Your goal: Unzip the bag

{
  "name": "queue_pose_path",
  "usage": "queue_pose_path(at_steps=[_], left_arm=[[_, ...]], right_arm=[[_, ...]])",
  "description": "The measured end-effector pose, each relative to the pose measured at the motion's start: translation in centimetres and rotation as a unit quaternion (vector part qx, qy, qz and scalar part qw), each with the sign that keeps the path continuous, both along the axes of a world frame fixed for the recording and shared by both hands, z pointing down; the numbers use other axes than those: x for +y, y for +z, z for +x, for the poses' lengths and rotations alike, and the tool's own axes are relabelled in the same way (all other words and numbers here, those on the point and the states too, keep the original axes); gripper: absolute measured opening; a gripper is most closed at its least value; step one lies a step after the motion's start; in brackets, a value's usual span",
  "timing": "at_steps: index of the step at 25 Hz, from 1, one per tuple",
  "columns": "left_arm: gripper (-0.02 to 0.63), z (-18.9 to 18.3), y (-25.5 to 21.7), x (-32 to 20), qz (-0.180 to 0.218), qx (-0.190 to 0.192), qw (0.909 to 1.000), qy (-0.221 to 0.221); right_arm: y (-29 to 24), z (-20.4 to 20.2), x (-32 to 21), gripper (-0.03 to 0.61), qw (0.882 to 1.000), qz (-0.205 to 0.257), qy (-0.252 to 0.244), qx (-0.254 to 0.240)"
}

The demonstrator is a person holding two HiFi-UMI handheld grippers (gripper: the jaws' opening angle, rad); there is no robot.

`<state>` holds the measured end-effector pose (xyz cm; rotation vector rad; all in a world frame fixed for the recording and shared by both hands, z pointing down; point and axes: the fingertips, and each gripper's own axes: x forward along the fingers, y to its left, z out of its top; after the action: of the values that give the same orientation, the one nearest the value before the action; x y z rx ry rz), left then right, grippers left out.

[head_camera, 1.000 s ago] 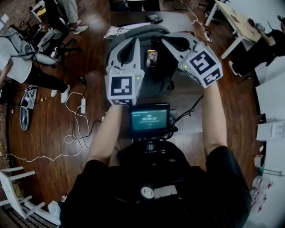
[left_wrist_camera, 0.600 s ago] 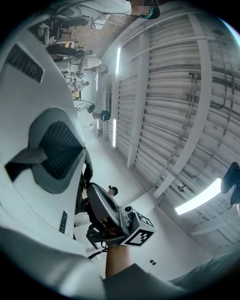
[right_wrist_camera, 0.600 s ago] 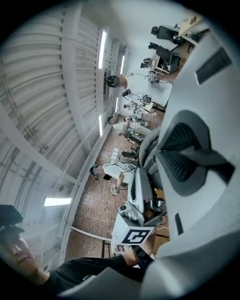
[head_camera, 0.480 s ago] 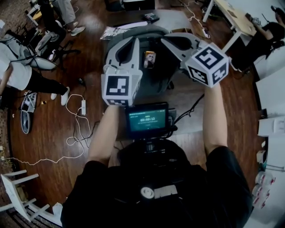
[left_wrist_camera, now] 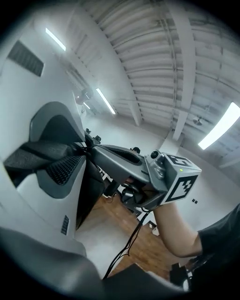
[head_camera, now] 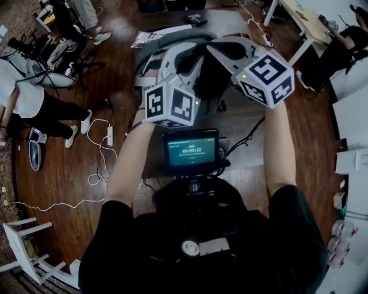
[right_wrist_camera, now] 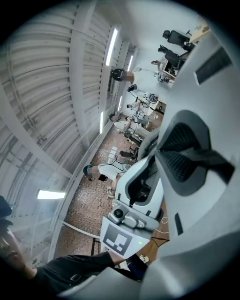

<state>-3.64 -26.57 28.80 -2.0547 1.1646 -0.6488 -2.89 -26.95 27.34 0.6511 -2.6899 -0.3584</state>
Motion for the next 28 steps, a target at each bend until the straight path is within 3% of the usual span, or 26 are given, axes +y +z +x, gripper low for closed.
queue_pose_path(at_steps=[8,12,14,15,19,21,24,28], left_arm=[[0.084,-0.2,0.8,-1.0,-0.018,-0.073,0.9957,-0.055],[0.071,-0.2,0.9,-0.6,-0.041,-0.078,0.995,-0.047],[0.051,-0.4,0.4,-0.2,-0.053,-0.053,0.9964,-0.039],[-0.002,-0.6,0.0,-0.1,-0.059,-0.037,0.9969,-0.036],[-0.002,-1.1,-0.6,-0.1,-0.076,-0.015,0.9964,-0.036],[0.0,-1.4,-0.6,-0.1,-0.091,0.019,0.9951,-0.033],[0.002,-2.0,-0.9,0.1,-0.139,0.109,0.9841,-0.016],[0.002,-2.3,-1.2,0.2,-0.16,0.156,0.9747,-0.005]], right_arm=[[0.4,-0.6,0.0,0.02,1.0,0.021,0.002,0.018],[0.6,-0.9,0.3,0.02,0.999,0.023,-0.008,0.025],[0.6,-0.9,0.4,0.02,1.0,0.016,-0.016,0.022],[0.6,-0.9,0.6,0.02,0.999,0.013,-0.021,0.021],[0.5,-1.2,0.6,0.02,0.999,0.009,-0.026,0.017],[0.7,-1.1,0.4,0.02,1.0,-0.01,-0.023,0.007],[0.9,-0.8,0.3,0.021,0.998,-0.056,-0.028,-0.025],[1.3,0.0,-0.1,0.026,0.995,-0.087,-0.023,-0.041]])
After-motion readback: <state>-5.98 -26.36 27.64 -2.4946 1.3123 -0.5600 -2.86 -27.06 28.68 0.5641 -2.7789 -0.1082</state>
